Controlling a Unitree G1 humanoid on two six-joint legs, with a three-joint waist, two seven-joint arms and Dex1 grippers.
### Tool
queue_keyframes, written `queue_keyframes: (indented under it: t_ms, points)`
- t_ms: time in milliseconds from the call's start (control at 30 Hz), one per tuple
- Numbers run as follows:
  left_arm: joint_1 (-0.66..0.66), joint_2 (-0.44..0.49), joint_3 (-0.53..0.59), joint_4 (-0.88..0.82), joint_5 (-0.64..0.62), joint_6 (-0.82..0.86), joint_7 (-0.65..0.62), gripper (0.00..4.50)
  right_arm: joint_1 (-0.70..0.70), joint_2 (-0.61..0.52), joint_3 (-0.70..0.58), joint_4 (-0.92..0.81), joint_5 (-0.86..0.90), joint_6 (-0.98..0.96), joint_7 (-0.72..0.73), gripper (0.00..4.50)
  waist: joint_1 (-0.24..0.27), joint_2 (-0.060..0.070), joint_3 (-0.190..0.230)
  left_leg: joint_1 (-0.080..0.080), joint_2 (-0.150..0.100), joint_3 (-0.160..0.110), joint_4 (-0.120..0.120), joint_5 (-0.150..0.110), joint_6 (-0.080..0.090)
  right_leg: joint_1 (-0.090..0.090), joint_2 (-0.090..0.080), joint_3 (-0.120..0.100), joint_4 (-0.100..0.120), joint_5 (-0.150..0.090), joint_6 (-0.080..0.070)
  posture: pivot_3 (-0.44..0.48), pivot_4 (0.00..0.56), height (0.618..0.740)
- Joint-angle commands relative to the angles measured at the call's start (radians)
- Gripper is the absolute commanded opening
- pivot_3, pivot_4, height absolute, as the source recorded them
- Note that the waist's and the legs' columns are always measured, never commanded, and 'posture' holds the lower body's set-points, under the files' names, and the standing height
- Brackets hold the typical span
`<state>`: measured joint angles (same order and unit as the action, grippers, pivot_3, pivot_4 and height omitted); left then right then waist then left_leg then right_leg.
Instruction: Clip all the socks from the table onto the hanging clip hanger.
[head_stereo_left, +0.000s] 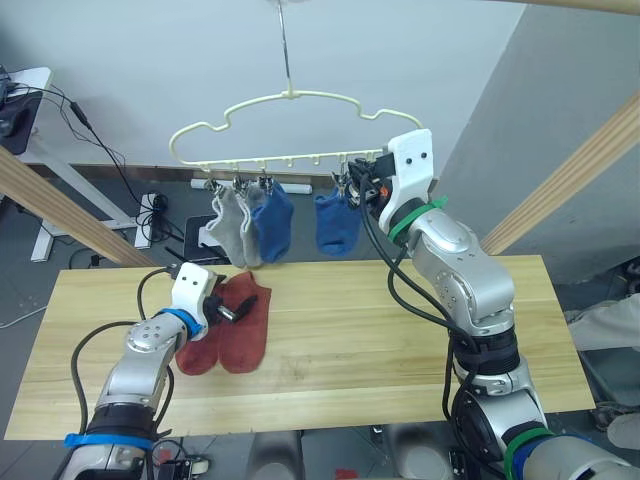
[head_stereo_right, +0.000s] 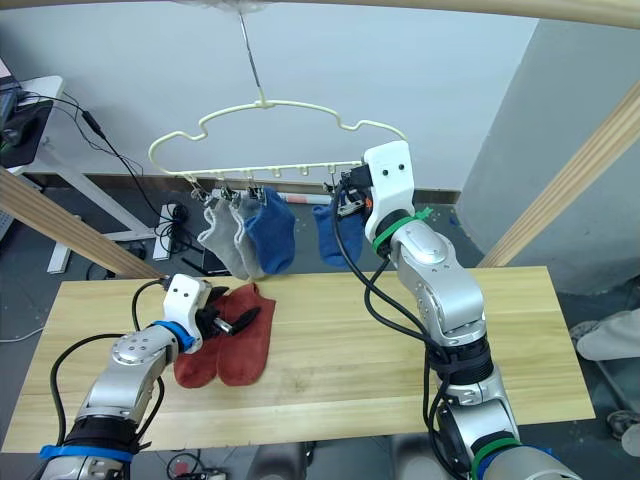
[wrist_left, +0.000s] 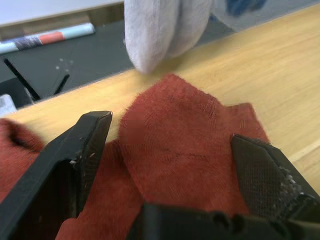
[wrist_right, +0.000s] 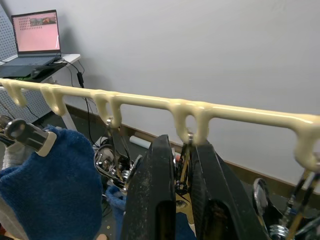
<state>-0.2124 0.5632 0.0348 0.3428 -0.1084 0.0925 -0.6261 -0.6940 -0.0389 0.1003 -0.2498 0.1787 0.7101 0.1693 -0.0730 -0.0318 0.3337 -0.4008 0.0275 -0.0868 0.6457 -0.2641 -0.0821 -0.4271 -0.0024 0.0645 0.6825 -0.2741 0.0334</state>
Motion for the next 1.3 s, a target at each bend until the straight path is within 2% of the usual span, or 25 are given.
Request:
queue_keyframes:
  t_ms: [33,267,400,600,800,967,1100,1300]
  points:
    - [0.015,0.001,-0.033,0.039,0.037,-0.008,-0.018,3.44,-0.005,0.005,0.003,-0.064,0.006,0.002,-0.003,0.07,-0.002,0.000,0.000,0.000,0.000,0.000,0.000,0.000,0.000,0.000,0.000,0.000,0.000,0.000,0.000,-0.062,0.341,0.735]
    - [0.049,0.004,-0.040,0.017,0.032,-0.017,-0.042,1.19,0.002,0.007,0.006,-0.078,0.003,0.012,-0.004,0.07,-0.010,0.000,0.000,0.001,0.001,0.000,0.001,0.000,0.000,0.000,0.000,0.000,0.003,0.000,0.000,-0.066,0.341,0.735]
    - [0.055,-0.013,-0.017,-0.096,-0.051,-0.021,-0.108,0.02,0.004,0.009,0.006,-0.081,0.002,0.012,-0.005,0.07,-0.011,0.000,0.000,0.002,0.001,0.000,0.001,0.000,0.000,0.000,0.000,0.001,0.004,0.000,0.000,-0.068,0.338,0.735]
    - [-0.031,-0.041,-0.052,-0.367,-0.230,0.211,-0.230,0.00,0.004,0.008,0.004,-0.080,0.002,0.010,-0.005,0.07,-0.006,0.000,0.000,-0.001,0.001,-0.002,0.001,0.000,0.000,-0.001,0.000,-0.001,0.003,0.000,0.000,-0.072,0.328,0.735]
    - [-0.149,-0.113,-0.073,-0.458,-0.343,0.401,-0.228,0.00,-0.004,0.012,0.001,-0.078,0.005,0.010,-0.004,0.07,-0.014,0.000,0.000,0.000,0.000,0.001,0.001,0.000,0.000,0.000,0.001,0.001,0.001,0.000,0.000,-0.078,0.331,0.735]
    - [-0.267,-0.234,-0.074,-0.375,-0.340,0.422,-0.150,0.00,-0.011,0.016,-0.007,-0.089,0.016,0.017,-0.001,0.07,-0.012,0.000,0.000,-0.001,0.000,0.000,0.000,0.000,0.000,0.000,0.002,0.000,0.000,0.000,0.000,-0.081,0.330,0.735]
    - [-0.342,-0.277,-0.072,-0.273,-0.292,0.374,-0.098,0.00,-0.007,0.022,-0.006,-0.101,0.021,0.028,0.001,0.07,-0.015,0.000,0.000,0.000,0.000,0.000,0.001,0.000,0.000,0.000,0.002,0.001,0.001,0.000,0.000,-0.090,0.329,0.735]
    - [-0.413,-0.319,-0.061,-0.216,-0.300,0.362,-0.083,0.00,-0.002,0.031,-0.003,-0.112,0.023,0.041,0.001,0.07,-0.013,0.000,0.000,-0.001,0.000,0.000,0.000,0.000,0.000,0.000,0.002,0.000,0.000,0.000,0.000,-0.095,0.326,0.735]
